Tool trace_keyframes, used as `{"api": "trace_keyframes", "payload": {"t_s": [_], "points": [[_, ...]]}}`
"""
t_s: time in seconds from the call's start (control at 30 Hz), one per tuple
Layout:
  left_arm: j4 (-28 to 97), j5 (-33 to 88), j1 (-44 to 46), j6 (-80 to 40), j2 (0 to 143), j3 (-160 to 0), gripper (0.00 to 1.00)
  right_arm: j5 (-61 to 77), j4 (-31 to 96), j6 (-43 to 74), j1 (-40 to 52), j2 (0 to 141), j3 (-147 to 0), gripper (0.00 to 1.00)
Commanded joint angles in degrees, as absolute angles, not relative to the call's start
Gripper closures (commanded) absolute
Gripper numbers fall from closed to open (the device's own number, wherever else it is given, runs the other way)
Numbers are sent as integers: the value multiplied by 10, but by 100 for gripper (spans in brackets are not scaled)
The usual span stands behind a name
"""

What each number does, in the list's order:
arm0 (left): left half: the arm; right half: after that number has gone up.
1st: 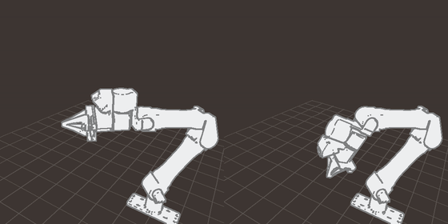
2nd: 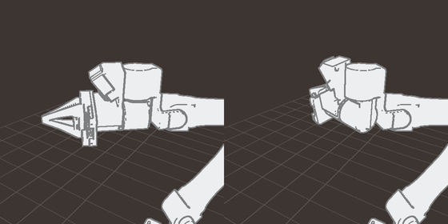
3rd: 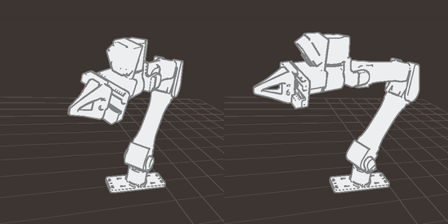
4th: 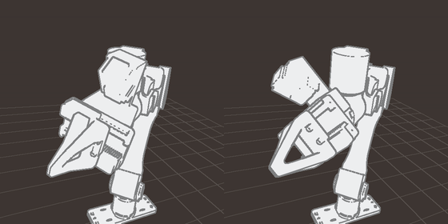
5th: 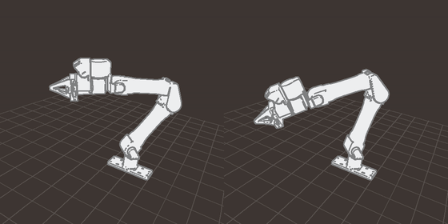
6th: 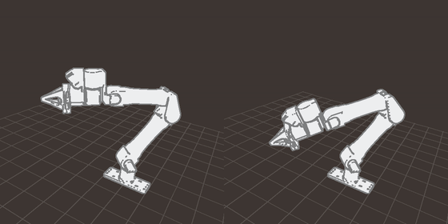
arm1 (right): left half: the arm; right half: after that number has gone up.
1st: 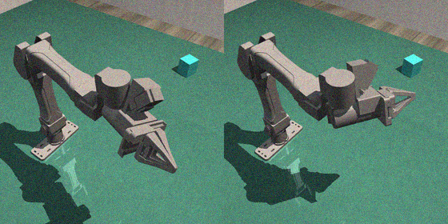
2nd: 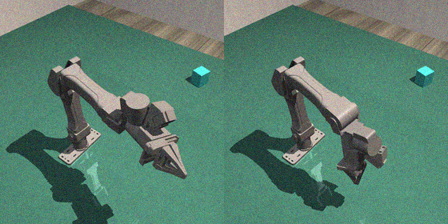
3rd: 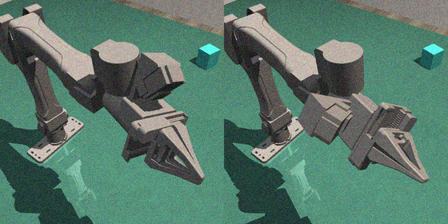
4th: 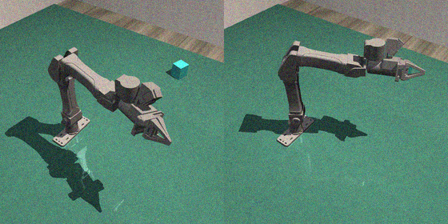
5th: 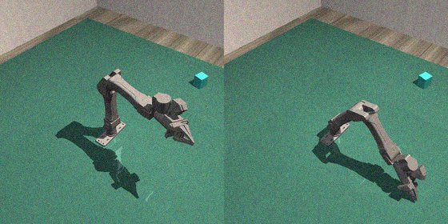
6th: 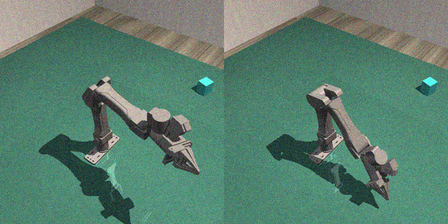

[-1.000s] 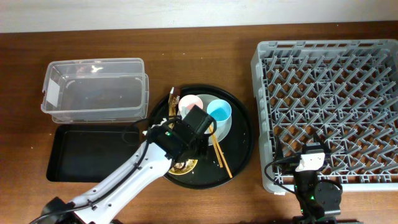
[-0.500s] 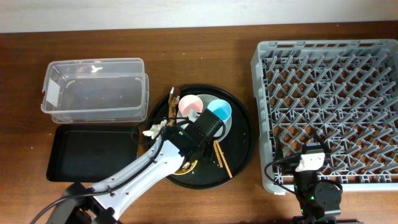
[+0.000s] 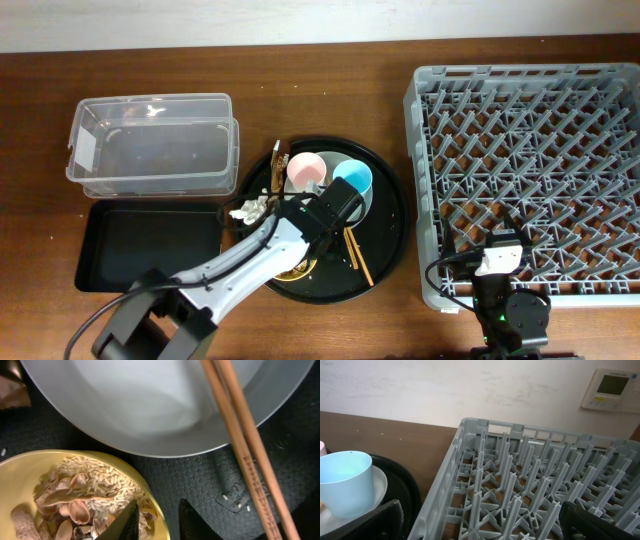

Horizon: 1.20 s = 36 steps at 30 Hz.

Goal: Sort waste into correct bins and load items into the dishwasher rack
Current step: 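Grasp the yellow bowl rim with the left gripper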

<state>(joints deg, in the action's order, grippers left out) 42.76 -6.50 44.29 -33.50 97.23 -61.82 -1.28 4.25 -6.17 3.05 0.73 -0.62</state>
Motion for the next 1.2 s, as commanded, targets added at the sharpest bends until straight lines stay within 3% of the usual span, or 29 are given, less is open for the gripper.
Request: {"api": "trace_keyframes", "payload": {"t_s": [0.0,0.27,1.07,1.17], "points": [[426,-71,446,-339,988,-627,75,-20,45,-59,34,4,-3,1],[427,-69,462,-339,996,-627,86,-20,45,-59,34,4,-3,2],[440,-80,469,-338,996,-616,86,-20,45,-59,34,4,-3,2],[440,-80,469,-338,996,-616,99,-20,45,-59,34,4,-3,2]]}}
